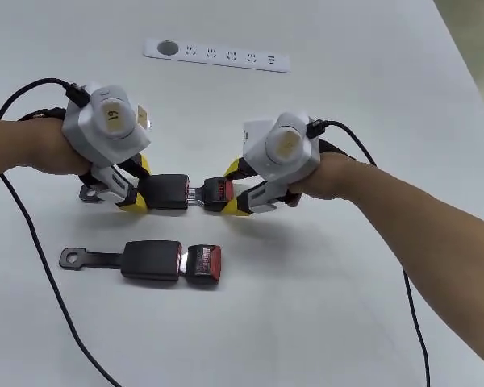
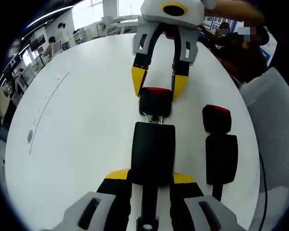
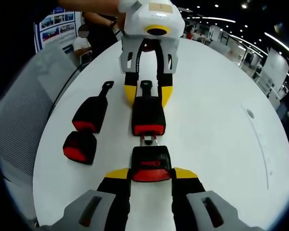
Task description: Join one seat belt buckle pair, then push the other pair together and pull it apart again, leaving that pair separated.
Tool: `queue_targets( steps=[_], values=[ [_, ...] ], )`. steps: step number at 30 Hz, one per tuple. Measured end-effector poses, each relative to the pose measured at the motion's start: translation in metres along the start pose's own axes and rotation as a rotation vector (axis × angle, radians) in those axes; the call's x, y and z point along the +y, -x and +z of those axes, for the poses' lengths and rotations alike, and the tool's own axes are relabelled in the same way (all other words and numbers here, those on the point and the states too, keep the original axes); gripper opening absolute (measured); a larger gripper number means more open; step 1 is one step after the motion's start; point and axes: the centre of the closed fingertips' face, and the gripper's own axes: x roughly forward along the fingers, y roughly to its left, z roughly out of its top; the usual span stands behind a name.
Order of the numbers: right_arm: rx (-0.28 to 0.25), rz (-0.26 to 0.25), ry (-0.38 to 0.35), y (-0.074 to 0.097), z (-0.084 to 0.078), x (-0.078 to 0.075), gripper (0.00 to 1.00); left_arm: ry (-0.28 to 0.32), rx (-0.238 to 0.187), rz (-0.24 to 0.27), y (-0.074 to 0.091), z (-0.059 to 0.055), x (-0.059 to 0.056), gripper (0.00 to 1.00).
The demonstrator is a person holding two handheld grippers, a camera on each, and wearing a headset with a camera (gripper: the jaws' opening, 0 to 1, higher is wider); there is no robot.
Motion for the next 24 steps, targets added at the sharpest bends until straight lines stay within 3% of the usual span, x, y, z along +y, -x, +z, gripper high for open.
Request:
queue_targets(
  steps=[10, 12, 24],
  values=[
    [0.002, -0.004, -0.024, -0.002, 0.002, 0.004, 0.27, -0.017, 0.010, -0.002, 0.000, 0.000, 0.000, 0.30],
    [-0.023, -0.002, -0.036, -0.005, 0.009, 0.005, 0.27, -0.024, 0.014, -0.003, 0.000, 0.001, 0.000, 0.30],
    [-0.003, -0.017, -0.048, -0.007, 0.012, 0.006, 0.27, -0.026, 0.014, 0.000, -0.001, 0.002, -0.003, 0.29]
  ],
)
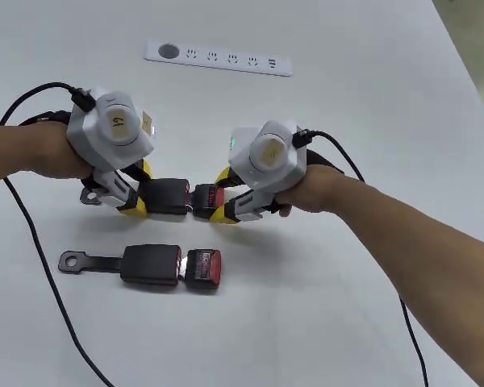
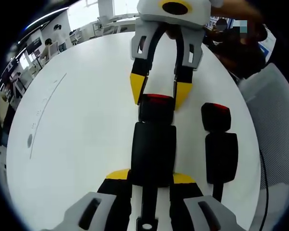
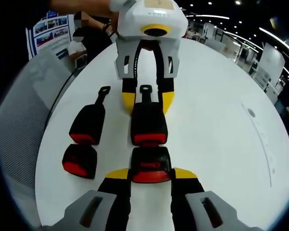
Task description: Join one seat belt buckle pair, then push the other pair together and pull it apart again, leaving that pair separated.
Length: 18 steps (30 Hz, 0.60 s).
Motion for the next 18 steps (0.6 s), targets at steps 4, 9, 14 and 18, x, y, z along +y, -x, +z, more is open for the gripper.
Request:
queue_targets(
  steps=[4, 9, 14, 18],
  values=[
    [0.006, 0.001, 0.008, 0.0002, 0.0011, 0.0007, 0.26, -0.005, -0.001, 0.001, 0.0004, 0.0005, -0.0008, 0.29],
    [0.013, 0.012, 0.026, -0.0011, 0.0003, 0.0000, 0.26, -0.016, 0.008, -0.002, 0.0001, 0.0000, -0.0004, 0.29],
    [0.020, 0.012, 0.025, -0.0011, 0.0002, -0.0001, 0.26, -0.015, 0.012, -0.002, 0.0006, 0.0010, -0.0007, 0.29],
    [0.024, 0.011, 0.024, -0.0024, 0.0006, -0.0008, 0.26, -0.016, 0.015, -0.002, 0.0008, 0.0009, -0.0005, 0.29]
  ],
)
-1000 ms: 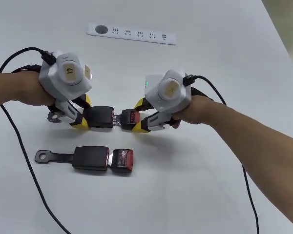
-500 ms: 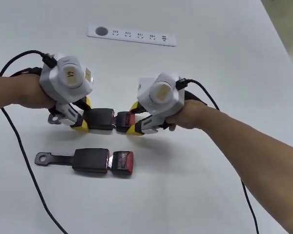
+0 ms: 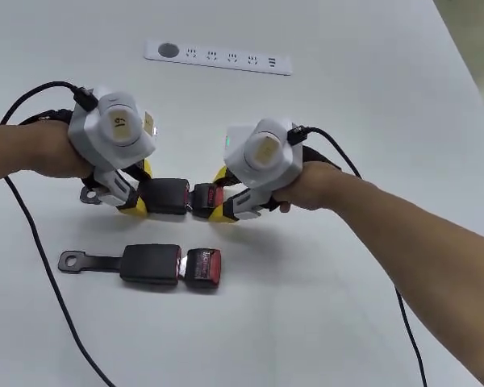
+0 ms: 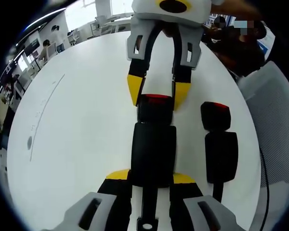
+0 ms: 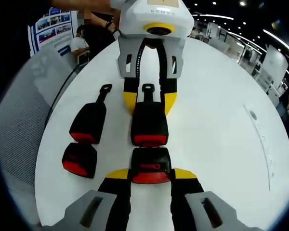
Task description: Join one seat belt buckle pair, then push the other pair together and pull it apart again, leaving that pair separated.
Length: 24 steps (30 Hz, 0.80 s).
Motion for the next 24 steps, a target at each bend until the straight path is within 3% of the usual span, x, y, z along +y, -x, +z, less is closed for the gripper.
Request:
queue_targets(
  steps=[13, 24],
  values=[
    [0.016, -0.011, 0.006, -0.0018, 0.0000, 0.0024, 0.27, 0.010, 0.005, 0.001, 0.0006, -0.0008, 0.0003, 0.29],
    [0.016, -0.010, 0.028, 0.0004, 0.0007, 0.0016, 0.28, 0.004, 0.066, 0.000, -0.0010, -0.0022, 0.0013, 0.30]
  ],
)
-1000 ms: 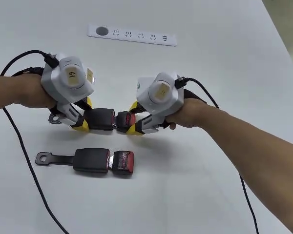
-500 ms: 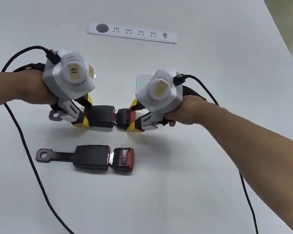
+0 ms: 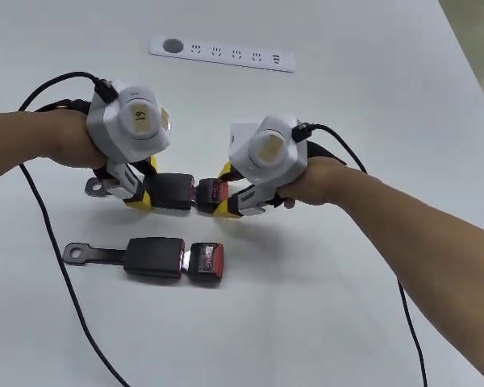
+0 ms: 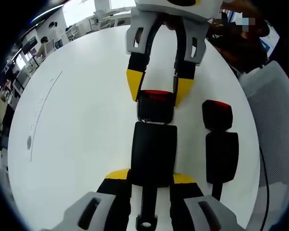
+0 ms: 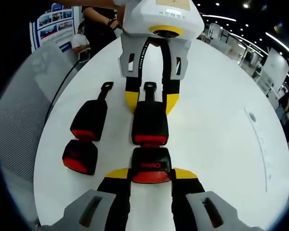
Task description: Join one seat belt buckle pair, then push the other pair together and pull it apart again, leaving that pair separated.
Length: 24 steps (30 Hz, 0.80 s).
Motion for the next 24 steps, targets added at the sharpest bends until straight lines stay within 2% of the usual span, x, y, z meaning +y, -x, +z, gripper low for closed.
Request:
queue_targets(
  steps=[4, 9, 11, 19, 24],
  values=[
    [0.001, -0.002, -0.003, 0.001, -0.001, 0.000, 0.28, 0.010, -0.005, 0.003, 0.000, 0.001, -0.001, 0.30],
    [0.022, 0.001, 0.008, 0.007, -0.014, -0.002, 0.28, 0.012, -0.015, 0.004, 0.001, 0.001, -0.003, 0.30],
    [0.003, 0.004, -0.007, 0.006, -0.014, -0.003, 0.28, 0.011, -0.017, 0.003, 0.001, 0.002, -0.003, 0.31],
    [0.001, 0.005, 0.007, 0.009, -0.013, -0.003, 0.29, 0.029, -0.034, 0.009, 0.001, 0.001, -0.002, 0.31],
    [0.005, 0.006, 0.006, 0.010, -0.019, -0.002, 0.29, 0.027, -0.036, 0.008, 0.001, 0.002, -0.002, 0.31]
  ],
)
